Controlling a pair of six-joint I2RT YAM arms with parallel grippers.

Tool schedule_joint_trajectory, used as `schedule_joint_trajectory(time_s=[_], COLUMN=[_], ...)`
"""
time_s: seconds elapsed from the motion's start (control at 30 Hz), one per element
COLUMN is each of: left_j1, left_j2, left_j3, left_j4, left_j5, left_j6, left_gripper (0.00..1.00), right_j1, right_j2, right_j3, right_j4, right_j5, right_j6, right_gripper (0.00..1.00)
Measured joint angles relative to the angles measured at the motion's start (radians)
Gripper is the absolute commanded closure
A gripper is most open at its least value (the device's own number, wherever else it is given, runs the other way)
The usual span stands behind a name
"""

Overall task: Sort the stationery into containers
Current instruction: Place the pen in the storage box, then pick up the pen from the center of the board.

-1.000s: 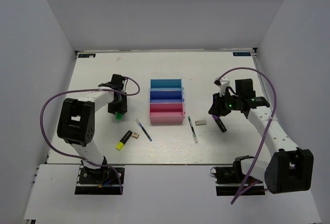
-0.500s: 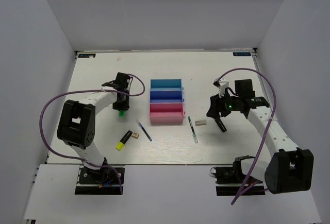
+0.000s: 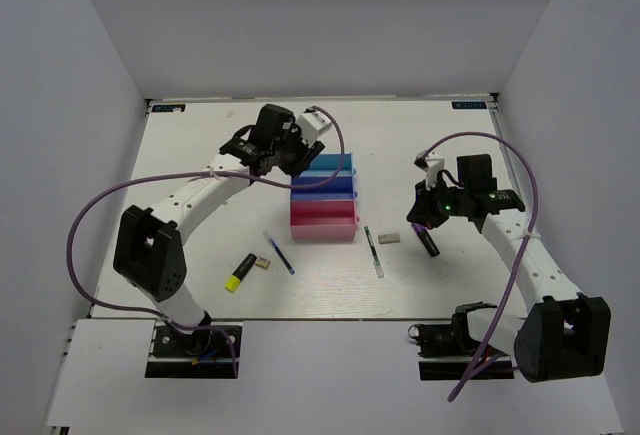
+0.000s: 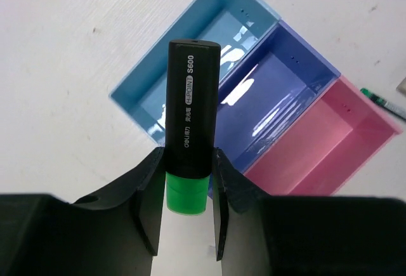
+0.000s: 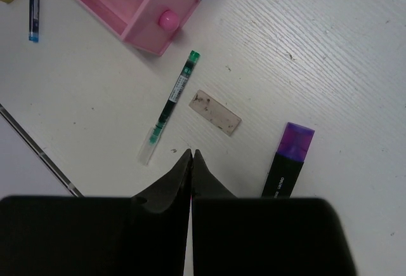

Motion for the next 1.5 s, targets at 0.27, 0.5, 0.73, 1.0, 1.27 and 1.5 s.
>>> schedule_joint_trajectory(time_s=[0.27,0.5,0.73,1.0,1.27,1.5], left_j1=[0.002,0.002,0.003,0.003,0.005,0.002], left_j2=[0.103,0.208,0.316,0.343,0.32,0.198], left_j3=[0.026,0.042,0.06,0.055,0.052,-0.016], left_j4=[0.086,0.188,0.265,0.345,0.356,0.337], left_j5=[0.126,0.16,0.156,0.128,0.116,0.064], left_j6=[0.313,0.495,0.536,0.513,0.489,0.389], left_gripper=[1.0,1.0,0.95,0.49,0.44,0.95], right_j1=[-0.001,-0.001,-0.001,-0.005,-0.006,-0.005], right_j2=[-0.003,-0.003,-0.003,-0.003,-0.003,-0.002], right_j3=[-0.001,-0.009,-0.012,-0.013,-0.013,-0.013], right_j4=[0.005,0.008,0.013,0.013,0.013,0.021], right_j5=[0.0,0.015,0.044,0.053,0.057,0.105], right_j6=[0.001,0.003,0.004,0.002,0.001,0.015], right_gripper=[0.99,0.94,0.85,0.78,0.76,0.91])
